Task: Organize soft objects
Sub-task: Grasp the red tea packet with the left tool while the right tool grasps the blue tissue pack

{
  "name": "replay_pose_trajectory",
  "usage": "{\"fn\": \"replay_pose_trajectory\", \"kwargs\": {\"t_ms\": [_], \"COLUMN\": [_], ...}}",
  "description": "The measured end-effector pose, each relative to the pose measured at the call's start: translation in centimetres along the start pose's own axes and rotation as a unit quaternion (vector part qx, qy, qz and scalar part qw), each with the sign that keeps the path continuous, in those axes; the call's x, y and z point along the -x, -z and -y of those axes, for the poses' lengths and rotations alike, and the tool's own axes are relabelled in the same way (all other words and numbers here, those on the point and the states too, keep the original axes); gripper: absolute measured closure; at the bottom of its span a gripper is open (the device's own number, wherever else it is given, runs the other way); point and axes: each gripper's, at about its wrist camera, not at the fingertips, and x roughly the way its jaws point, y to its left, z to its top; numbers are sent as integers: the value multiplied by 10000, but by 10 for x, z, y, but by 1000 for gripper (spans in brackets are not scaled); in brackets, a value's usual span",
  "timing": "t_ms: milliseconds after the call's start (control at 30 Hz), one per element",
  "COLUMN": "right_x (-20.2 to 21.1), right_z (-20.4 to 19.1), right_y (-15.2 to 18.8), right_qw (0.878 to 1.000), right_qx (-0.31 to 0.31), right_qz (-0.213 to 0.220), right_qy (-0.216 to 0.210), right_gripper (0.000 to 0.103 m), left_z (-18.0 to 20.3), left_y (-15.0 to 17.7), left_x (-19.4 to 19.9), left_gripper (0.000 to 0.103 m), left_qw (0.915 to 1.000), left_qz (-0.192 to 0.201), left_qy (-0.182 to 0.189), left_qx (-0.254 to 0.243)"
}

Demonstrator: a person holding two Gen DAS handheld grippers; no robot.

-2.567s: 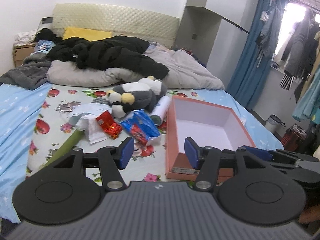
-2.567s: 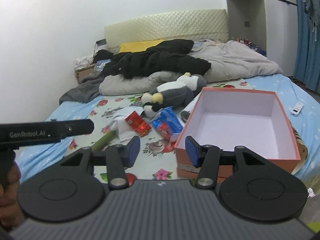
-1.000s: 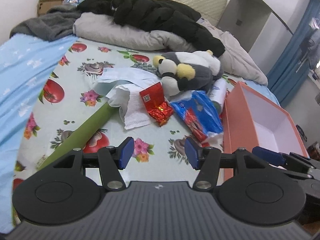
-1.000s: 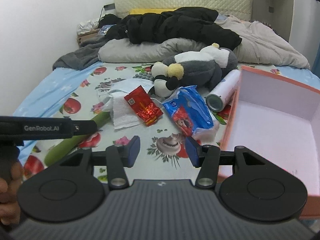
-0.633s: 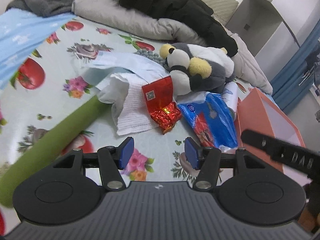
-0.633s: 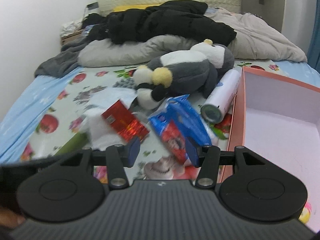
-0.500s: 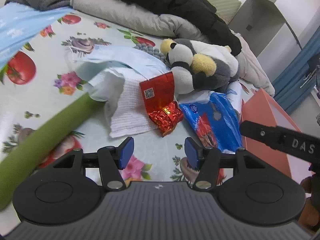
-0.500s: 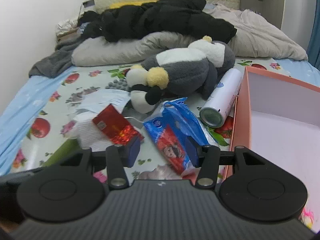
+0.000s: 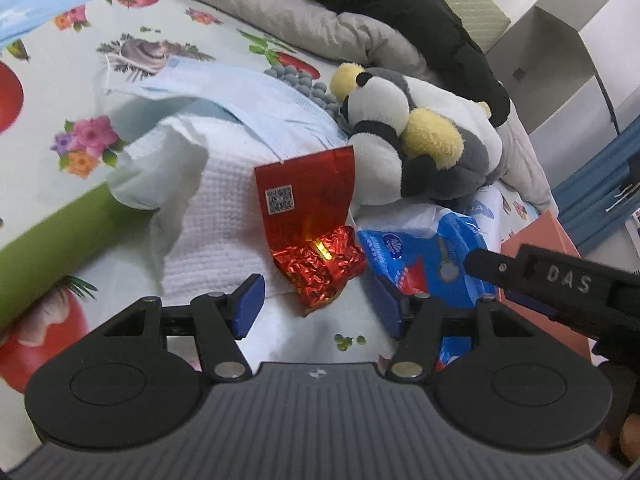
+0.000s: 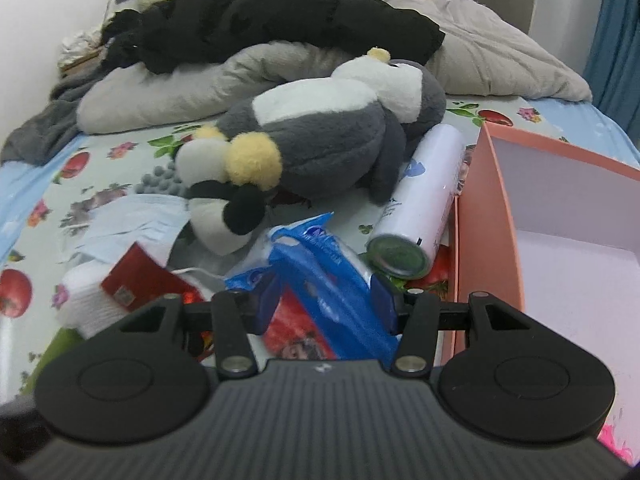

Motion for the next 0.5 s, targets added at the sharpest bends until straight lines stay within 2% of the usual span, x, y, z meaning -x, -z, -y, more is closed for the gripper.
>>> {"fn": "replay_pose_trajectory", "kwargs": {"t_ms": [200, 400, 433, 500], "right_x": [-26, -37, -38, -37], "right_z": [3, 9, 8, 7], "right_y": [-1, 6, 7, 9], "right_qw": [9993, 9983, 9984, 9983], "right_qx": [-11, -252, -238, -233], "right_qz": [-302, -508, -514, -542], "right_qy": [223, 88, 67, 34], "right_gripper": [50, 51, 52, 66], "left_z": [2, 6, 7, 7], "left_y": [2, -1, -2, -2], "left_x": [-15, -23, -23, -24], "left_gripper": [37, 42, 48, 52], "left_qw": [9998, 9996, 9996, 9995], "left_qz": [30, 200, 215, 237], "left_qy": [-25, -90, -121, -168], "left_qx": [201, 176, 157, 151]}}
